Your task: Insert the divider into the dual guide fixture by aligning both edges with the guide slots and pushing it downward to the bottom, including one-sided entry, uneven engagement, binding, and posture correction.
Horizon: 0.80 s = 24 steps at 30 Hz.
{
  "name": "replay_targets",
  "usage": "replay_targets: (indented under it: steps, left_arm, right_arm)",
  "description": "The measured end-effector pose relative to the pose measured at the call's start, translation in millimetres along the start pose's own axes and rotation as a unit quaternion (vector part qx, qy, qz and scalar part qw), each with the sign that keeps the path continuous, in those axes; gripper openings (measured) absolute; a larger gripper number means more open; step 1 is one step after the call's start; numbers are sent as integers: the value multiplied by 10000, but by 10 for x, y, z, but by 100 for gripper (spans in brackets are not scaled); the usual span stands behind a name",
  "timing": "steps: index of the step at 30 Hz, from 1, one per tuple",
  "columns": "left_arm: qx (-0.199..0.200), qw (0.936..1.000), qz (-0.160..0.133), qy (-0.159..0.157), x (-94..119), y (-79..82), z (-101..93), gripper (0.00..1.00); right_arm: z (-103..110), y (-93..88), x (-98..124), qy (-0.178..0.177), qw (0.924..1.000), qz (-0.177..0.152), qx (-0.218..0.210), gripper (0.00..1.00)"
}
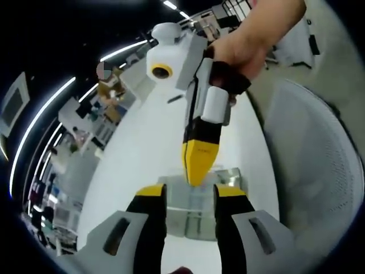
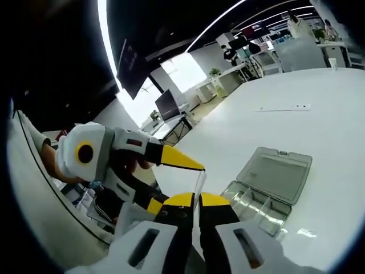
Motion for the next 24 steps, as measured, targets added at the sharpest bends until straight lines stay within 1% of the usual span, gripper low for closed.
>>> replay_targets:
  steps: [3, 4, 5, 6, 9, 14, 18, 21, 23, 24]
  left_arm:
    - [-48, 10000, -56, 40, 7, 11, 7, 31]
    - [-57, 9999, -110, 85, 14, 20, 11, 30]
    - [-68, 9999, -105, 84, 22, 21, 17, 28]
    - [9, 9999, -104, 75, 23, 14, 20, 28]
    - [31, 10000, -60, 27, 20, -7, 13, 28]
    - [96, 9999, -92, 11, 30, -19, 3, 30]
    - [224, 9996, -145, -57, 52, -33, 21, 31]
    - [301, 9994, -143, -127, 67, -58, 39, 30]
    - [373, 9989, -181, -210, 85, -66, 51, 30]
    - [433, 9985, -204, -280, 94, -70, 58, 30]
  right_arm:
    - [-3, 9, 16, 19, 10000, -50, -19, 0]
    - [-23, 5, 21, -71, 10000, -26, 15, 0]
    - [-46, 2, 26, -55, 9995, -31, 303, 0]
    - [-1, -2, 26, -11, 10000, -28, 66, 0]
    - [-6, 5, 18, 4, 9998, -48, 170, 0]
    - [2, 9, 16, 4, 9996, -67, 266, 0]
    - [5, -4, 23, 30, 9994, -51, 340, 0]
    - [7, -15, 32, 30, 9987, -54, 497, 0]
    - [2, -19, 37, 59, 9987, -49, 508, 0]
    - [-2, -24, 40, 53, 9981, -57, 609, 0]
Point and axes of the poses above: the point that each gripper's makers call its tool centre point, and the gripper's own axes: x roughly backward along the fingers, z roughly to its left, y roughly out of its top, the point moved 7 cm from there along x, roughly backward along the fingers, and after that the axes turned 10 degrees about -y, right-handed, at the moved point
